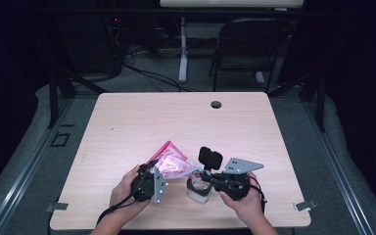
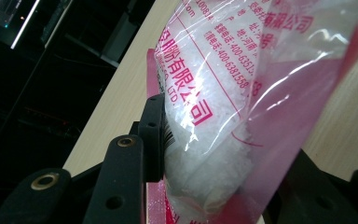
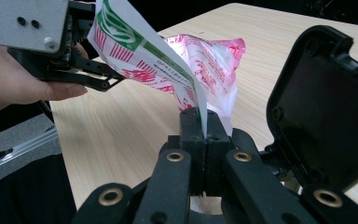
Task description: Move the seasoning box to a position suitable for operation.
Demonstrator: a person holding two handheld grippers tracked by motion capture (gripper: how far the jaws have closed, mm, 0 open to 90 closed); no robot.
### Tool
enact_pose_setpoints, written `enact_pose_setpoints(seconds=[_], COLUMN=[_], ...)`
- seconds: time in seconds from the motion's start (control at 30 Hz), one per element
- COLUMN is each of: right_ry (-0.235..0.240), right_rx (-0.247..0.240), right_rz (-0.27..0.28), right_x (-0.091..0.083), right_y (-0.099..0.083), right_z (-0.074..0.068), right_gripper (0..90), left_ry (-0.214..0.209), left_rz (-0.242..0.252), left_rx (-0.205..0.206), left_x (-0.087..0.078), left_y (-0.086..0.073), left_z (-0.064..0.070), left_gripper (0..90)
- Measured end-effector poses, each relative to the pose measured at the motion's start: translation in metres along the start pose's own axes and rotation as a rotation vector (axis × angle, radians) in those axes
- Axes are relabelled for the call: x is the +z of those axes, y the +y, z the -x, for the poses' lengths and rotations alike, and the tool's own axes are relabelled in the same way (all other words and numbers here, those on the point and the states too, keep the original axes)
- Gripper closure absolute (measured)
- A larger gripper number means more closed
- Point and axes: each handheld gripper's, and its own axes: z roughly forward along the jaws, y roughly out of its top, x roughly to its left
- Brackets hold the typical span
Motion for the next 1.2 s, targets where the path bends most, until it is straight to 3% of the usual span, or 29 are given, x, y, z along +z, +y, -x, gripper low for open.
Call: enact_pose_setpoints(seconds=[0.57, 1.2], right_ry=[0.005, 0.001], right_rx=[0.031, 0.041], right_rz=[0.006, 0.001], right_x=[-0.001, -0.002], right_y=[-0.007, -0.011], right_z=[0.004, 0.007], right_gripper=[90.0, 90.0], left_ry=[0.005, 0.018], left_rz=[-0.006, -0.033], left_rx=[0.028, 0.135], left_x=[0.000, -0.002], left_y=[0.005, 0.013], left_z=[0.000, -0.004], left_gripper=[64.6, 65.0])
